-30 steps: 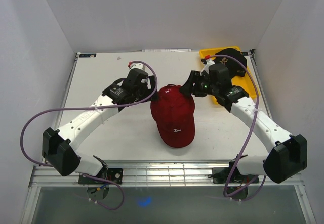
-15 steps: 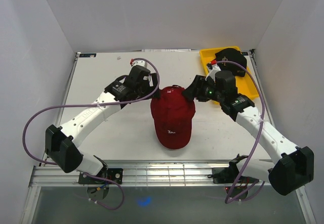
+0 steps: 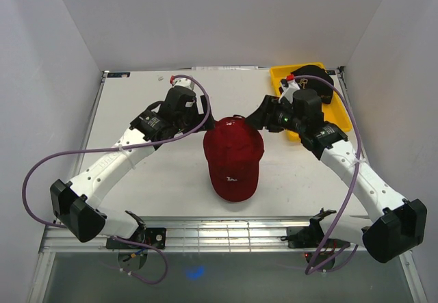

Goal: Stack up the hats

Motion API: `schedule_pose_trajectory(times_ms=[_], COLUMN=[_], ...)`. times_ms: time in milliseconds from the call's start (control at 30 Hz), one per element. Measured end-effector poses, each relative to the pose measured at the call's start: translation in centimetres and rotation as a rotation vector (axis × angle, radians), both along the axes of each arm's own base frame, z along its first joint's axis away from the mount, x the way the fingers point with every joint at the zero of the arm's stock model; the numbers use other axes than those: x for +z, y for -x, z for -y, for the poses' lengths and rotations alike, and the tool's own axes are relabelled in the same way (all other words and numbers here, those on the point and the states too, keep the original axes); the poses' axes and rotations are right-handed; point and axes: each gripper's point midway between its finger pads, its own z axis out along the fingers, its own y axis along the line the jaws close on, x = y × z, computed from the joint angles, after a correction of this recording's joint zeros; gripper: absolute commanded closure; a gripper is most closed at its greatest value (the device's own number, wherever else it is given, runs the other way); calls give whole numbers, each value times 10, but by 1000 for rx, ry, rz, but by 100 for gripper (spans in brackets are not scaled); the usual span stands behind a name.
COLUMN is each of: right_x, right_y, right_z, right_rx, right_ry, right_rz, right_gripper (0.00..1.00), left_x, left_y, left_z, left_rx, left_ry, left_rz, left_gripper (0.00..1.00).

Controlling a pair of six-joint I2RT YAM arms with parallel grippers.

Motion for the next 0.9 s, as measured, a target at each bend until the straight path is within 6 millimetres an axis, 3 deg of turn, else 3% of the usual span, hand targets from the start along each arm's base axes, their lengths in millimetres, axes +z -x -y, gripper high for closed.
schedule_pose_trajectory(times_ms=[167, 400, 567, 800, 900], right_x=[1, -28, -37, -47, -46], right_y=[-15, -30, -30, -31, -33], right_z=[2, -2, -3, 3, 7], right_rx=[-27, -27, -19, -36, -51], right_ry=[14, 58, 63, 68, 71], right_rz=[4, -63, -79, -90, -87], right_gripper=[50, 52, 57, 56, 50], left_x=[1, 1, 1, 1, 1], left_y=[1, 1, 2, 2, 1], left_z=[0, 1, 1, 1, 1], left_rx=[-3, -9, -9, -11, -15], left_ry=[3, 6, 6, 4, -1], left_rz=[0, -2, -3, -2, 0], left_gripper=[2, 2, 2, 2, 2])
